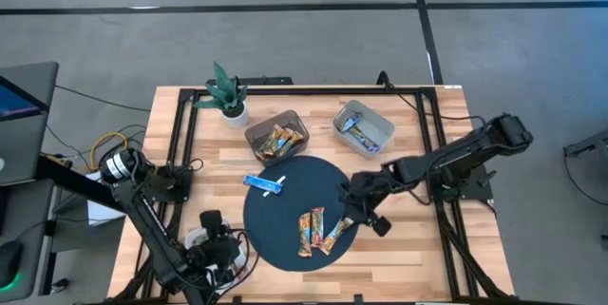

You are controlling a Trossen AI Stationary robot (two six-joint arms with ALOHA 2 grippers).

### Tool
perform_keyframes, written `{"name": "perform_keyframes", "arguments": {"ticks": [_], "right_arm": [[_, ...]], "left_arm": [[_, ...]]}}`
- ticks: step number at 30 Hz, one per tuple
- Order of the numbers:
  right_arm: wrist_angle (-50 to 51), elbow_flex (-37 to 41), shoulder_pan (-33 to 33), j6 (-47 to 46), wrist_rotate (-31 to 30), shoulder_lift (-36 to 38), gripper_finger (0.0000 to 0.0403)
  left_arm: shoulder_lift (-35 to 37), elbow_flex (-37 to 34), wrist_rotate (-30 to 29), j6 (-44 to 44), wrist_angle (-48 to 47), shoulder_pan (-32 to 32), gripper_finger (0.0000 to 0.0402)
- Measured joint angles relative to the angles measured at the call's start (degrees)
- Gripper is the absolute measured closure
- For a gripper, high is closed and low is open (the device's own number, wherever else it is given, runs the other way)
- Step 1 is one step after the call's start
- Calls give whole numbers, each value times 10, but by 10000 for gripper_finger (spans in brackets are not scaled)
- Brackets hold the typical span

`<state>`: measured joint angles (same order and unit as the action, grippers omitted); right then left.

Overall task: Pick and place Granola Bars by type
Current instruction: Put the yellow granola bar into the black bin

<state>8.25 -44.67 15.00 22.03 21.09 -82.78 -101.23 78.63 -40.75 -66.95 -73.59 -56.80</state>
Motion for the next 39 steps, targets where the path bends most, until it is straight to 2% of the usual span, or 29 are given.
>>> {"name": "perform_keyframes", "arguments": {"ticks": [2,8,13,18,21,29,33,39], "right_arm": [[-41,0,13,-1,0,-29,284],[-76,-7,30,-39,0,-98,284],[-89,-21,28,-62,-1,-148,284],[-90,-29,22,-85,-13,-180,284],[-85,-28,21,-86,-34,-186,284],[-70,-28,18,-86,-42,-188,288],[-63,-28,18,-83,-44,-188,313],[-55,-33,18,-72,-44,-188,380]], "left_arm": [[0,0,-38,30,-2,0,245],[0,0,-113,93,-18,8,245],[0,0,-161,98,-39,15,245],[0,-1,-166,103,-41,21,245],[0,-1,-168,104,-41,25,245],[0,-1,-168,96,-40,24,245],[0,-1,-168,89,-40,25,245],[0,-1,-168,82,-39,24,245]]}}
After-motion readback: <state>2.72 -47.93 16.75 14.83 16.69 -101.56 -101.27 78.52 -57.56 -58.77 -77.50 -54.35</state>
